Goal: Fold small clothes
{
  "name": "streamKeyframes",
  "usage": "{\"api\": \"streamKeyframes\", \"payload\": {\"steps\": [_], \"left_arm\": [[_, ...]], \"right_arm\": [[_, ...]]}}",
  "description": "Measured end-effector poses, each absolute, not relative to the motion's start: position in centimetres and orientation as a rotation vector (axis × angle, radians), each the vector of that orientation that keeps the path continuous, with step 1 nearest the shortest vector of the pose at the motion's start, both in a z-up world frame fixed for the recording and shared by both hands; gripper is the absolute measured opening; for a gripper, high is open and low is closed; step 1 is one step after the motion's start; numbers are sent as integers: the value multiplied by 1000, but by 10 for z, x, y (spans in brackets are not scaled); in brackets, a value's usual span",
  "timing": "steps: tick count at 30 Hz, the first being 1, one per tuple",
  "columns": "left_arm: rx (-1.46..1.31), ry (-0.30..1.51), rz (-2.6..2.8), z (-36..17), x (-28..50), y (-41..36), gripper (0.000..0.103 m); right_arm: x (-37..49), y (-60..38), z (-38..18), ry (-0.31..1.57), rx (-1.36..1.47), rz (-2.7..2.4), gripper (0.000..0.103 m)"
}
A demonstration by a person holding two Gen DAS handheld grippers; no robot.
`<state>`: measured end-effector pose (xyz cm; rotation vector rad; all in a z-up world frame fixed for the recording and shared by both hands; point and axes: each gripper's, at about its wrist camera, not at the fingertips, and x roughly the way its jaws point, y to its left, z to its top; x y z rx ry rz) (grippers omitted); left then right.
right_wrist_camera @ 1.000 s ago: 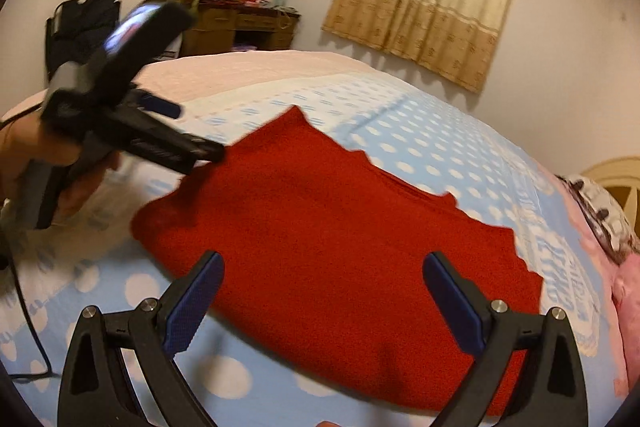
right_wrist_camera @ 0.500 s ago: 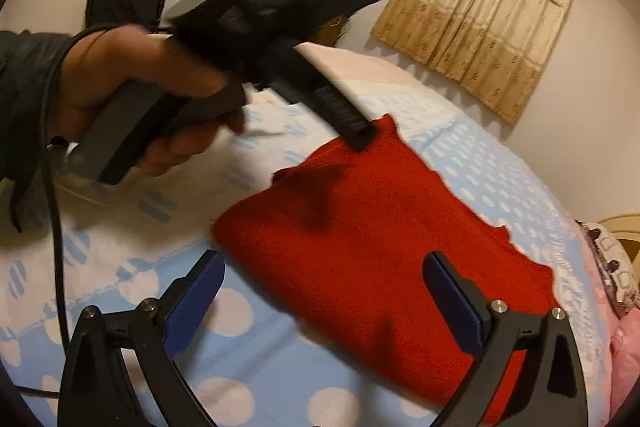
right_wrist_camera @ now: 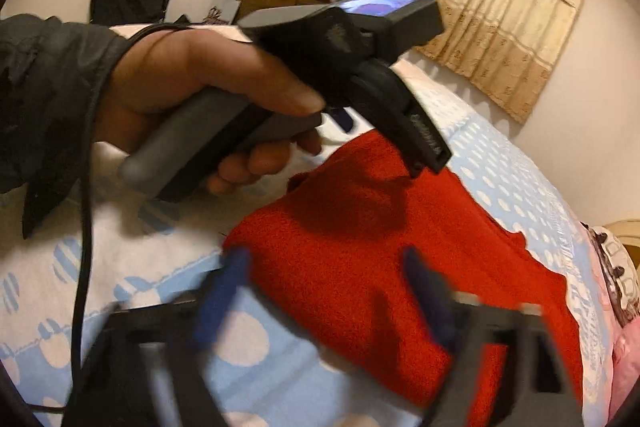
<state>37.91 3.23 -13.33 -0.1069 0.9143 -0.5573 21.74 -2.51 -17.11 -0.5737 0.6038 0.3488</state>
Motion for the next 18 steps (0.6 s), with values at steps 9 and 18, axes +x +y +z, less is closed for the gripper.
{"api": "streamKeyframes", "payload": {"steps": [9,18], "left_arm": [[-214,961,-621,-132,388,32,14],[-266,908,-598,-105,384,32,12]], "right_arm": [[213,-34,-164,618,-530,415,28],[212,-61,-146,592,-416,424,6]]}}
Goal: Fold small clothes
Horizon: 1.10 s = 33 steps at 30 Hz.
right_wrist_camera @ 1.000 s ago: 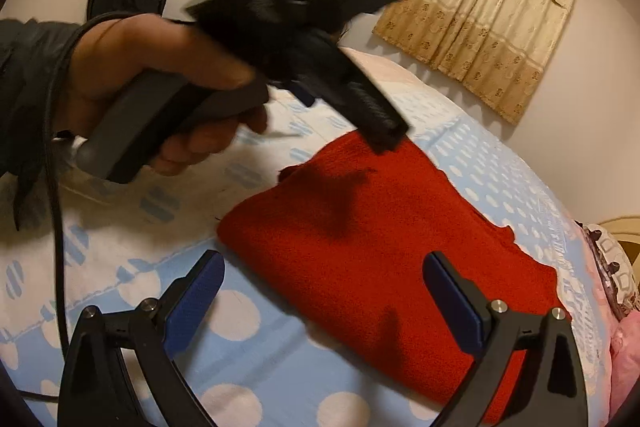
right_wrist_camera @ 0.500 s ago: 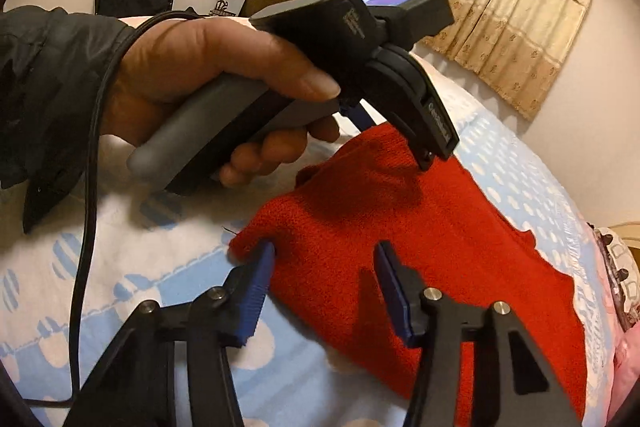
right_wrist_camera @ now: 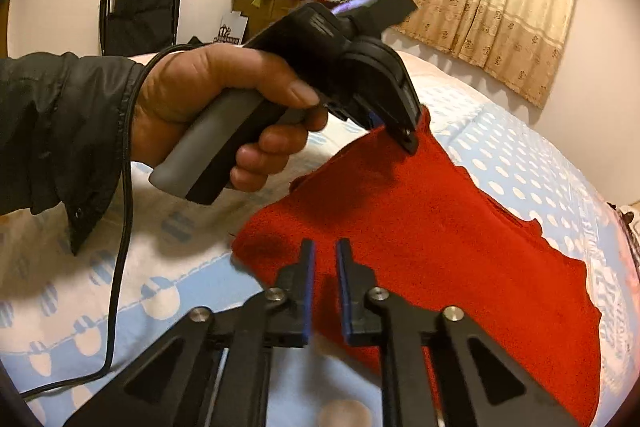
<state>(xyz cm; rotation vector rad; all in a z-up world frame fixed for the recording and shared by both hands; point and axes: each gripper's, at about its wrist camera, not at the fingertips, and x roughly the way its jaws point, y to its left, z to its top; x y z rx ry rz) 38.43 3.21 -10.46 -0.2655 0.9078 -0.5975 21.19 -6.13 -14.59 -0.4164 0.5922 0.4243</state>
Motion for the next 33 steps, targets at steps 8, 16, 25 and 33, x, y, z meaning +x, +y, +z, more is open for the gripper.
{"api": "streamKeyframes", "payload": {"steps": [8,16,25,33], "left_arm": [[-204,881,-596,-86,379,20,12],[-261,935,-607,-115,388,43,12],[-301,917,-659,-117,390,45,12],[-378,924,-686,-115,391,48,12]], "right_arm": [[203,-72,-141,537,-411,407,6],[200,-40,-173,601,-545,483,78],[219,-14,-184,587,-672,397,77],[225,-15,-172,569,-629,401,9]]}}
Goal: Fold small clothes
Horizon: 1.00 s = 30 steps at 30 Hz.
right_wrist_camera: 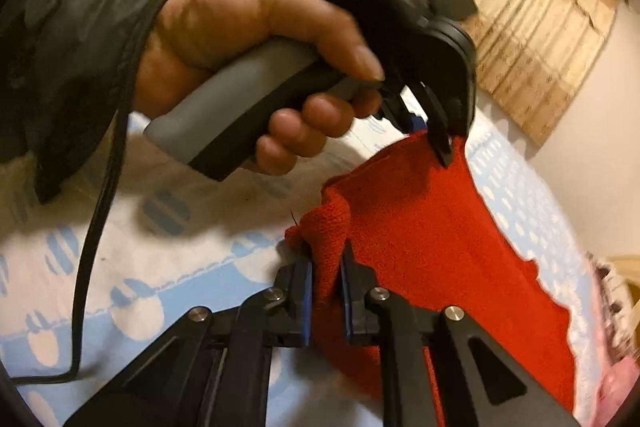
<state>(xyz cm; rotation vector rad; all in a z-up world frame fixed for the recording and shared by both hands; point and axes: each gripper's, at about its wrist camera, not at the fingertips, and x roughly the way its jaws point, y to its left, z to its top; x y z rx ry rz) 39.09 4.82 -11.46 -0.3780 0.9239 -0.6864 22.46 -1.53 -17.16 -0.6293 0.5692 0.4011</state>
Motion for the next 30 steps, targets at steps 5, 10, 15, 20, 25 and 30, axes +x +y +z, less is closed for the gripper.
{"api": "streamKeyframes", "payload": {"steps": [5,10,15,20,25,30], "left_arm": [[-427,890,-717,-89,388,34,12],[-416,826,-769,-51,384,-9,12],[-401,798,-815,-32,385,-61,12],[-331,814,-864,-31,383,-125,12],[-240,864,-893,-50,382,-194,12],[-139,914,-901,-72,379,-247,12]], "right_arm": [[210,-48,-143,500,-578,391,9],[199,-114,-102,451,-425,329,8],[184,-180,-77,419,-283,263,8],[177,-238,-80,452,-162,202,8],[175,-286,-96,496,-48,140,8],[176,-333,-109,556,88,82,8]]}}
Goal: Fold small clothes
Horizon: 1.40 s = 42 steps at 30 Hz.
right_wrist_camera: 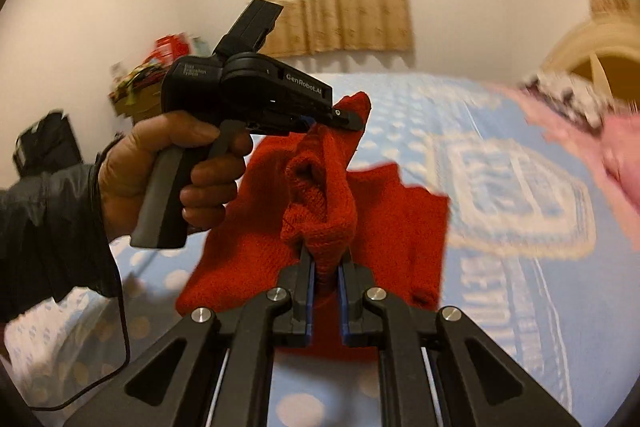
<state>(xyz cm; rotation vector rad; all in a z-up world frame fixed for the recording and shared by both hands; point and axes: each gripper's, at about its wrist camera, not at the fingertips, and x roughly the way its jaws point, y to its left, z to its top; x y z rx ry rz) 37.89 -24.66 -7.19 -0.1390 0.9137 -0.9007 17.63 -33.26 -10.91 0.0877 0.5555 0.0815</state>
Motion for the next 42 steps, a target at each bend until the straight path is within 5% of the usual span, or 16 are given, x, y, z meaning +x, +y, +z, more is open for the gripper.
{"api": "streamKeyframes", "payload": {"steps": [6,9,10,11,13,23,27,30,42], "left_arm": [[78,942,-862,-87,363,-297,16],[178,876,-855,-70,344,-296,32],[208,835,-851,-61,335,-289,48],[227,796,-837,-54,328,-281,56],[262,708,-795,-42,315,-259,72],[230,741,-597,-87,284,-173,72],[117,788,-593,-104,283,-159,73],[92,786,-589,-109,284,-158,84],[52,819,-612,-113,250,-151,86]], "right_arm": [[181,-378,-142,669,307,67,8],[181,-388,-152,714,369,76,10],[180,-392,-152,719,364,56,25],[177,-393,-151,721,355,29,51],[169,-401,-148,712,361,-20,69],[194,-367,-76,503,293,238,69],[249,-359,-105,667,338,246,69],[266,-376,-147,792,348,99,69],[200,-359,-116,660,224,122,69]]}}
